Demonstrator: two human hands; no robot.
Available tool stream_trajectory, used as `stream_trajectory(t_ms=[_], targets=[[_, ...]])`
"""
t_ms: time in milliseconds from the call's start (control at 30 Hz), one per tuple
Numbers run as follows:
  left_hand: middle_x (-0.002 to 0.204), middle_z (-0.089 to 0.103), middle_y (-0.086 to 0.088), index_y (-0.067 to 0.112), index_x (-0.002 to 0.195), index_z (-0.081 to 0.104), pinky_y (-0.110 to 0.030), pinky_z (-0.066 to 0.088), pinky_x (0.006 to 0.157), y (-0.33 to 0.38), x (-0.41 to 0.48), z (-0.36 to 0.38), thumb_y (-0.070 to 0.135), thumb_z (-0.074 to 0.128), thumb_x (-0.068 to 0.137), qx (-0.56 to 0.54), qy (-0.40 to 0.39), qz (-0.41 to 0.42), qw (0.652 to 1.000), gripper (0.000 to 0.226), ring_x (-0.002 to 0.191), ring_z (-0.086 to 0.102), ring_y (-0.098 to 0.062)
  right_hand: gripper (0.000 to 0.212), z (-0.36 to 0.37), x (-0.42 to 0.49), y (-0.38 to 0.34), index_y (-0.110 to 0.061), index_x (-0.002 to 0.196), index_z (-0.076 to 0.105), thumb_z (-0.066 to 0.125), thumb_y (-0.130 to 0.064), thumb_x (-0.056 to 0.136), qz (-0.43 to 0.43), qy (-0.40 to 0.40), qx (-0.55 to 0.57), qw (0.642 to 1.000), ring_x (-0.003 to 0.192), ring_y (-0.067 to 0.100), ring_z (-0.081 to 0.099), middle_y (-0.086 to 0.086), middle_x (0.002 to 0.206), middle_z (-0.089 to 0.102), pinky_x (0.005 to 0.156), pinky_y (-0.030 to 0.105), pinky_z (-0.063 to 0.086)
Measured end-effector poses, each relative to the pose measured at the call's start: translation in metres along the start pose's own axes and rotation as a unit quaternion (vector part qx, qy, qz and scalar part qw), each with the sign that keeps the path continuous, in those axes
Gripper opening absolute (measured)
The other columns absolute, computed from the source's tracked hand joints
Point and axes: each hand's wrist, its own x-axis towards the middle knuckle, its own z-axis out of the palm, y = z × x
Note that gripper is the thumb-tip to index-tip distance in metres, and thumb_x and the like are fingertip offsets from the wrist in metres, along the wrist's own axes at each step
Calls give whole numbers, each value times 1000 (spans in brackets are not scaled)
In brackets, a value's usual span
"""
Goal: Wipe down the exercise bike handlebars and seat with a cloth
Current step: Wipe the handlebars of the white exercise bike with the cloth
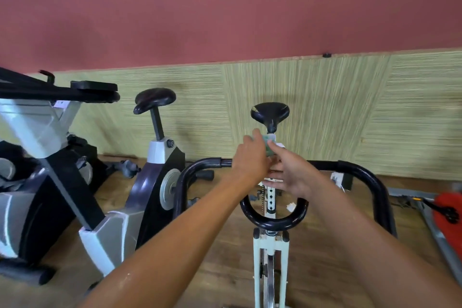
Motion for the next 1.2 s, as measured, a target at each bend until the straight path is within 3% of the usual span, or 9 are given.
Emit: stream_trajectory(t_ms=[100,300,500,600,700,833,967,1100,1200], targets=[[121,53,-11,11,149,25,-30,50,80,1,7,-8,27,73,87,-165,-75,10,983,80,107,60,-29,25,-4,-7,-6,-10,108,64,63,-33,97,-20,51,102,993,103,28,67,15,110,69,88,40,57],[102,73,-14,9,105,66,-36,59,81,-2,15,0,7,78,81,-442,-201,-51,873,26,88,71,-25,19,-10,-17,5,-6,109,63,52,-21,104,-76,172,224,956,82,24,69,12,89,69,78,42,58],[88,74,-3,13,106,74,-31,58,70,14,-1,20,16,77,78,-276,-143,74,948,28,79,71,-17,65,-1,-28,30,-27,156,23,54,-42,101,-110,303,127,938,125,26,56,8,145,50,96,44,52],[94,76,-2,25,105,75,-39,59,87,22,-7,25,9,66,83,-307,-259,133,906,29,90,72,-17,48,-3,-32,46,-21,143,41,55,-39,101,-149,330,164,918,106,20,66,7,125,65,74,34,57],[117,72,0,16,134,61,-39,49,104,16,3,21,8,67,91,-321,-339,174,867,45,112,67,-18,38,-24,-37,62,-19,139,47,53,-30,103,-183,419,70,886,94,18,67,4,114,67,80,37,55],[119,70,0,16,126,66,-24,47,98,-25,26,13,13,59,98,-174,-101,235,951,29,104,62,-9,54,-34,-55,94,-19,154,30,49,-28,104,-147,438,-213,861,123,23,54,6,139,51,103,40,43],[89,57,5,14,99,70,-30,43,87,-73,36,19,11,56,96,-85,41,253,963,15,90,50,-13,55,-3,-61,119,-21,157,19,39,-28,107,-111,377,-252,884,127,17,45,8,152,35,98,32,36],[112,60,-6,14,118,63,-44,40,93,-114,45,35,37,45,102,91,13,177,980,33,108,55,-30,65,10,-42,110,-18,159,6,32,-44,106,-106,370,-256,887,136,26,42,9,158,25,106,43,38],[107,66,-5,17,108,60,-46,37,93,-120,48,45,57,22,102,177,-75,127,973,56,102,59,-28,61,-13,-8,89,-11,153,19,28,-48,106,-38,394,-264,879,109,27,55,15,138,49,91,45,47]])
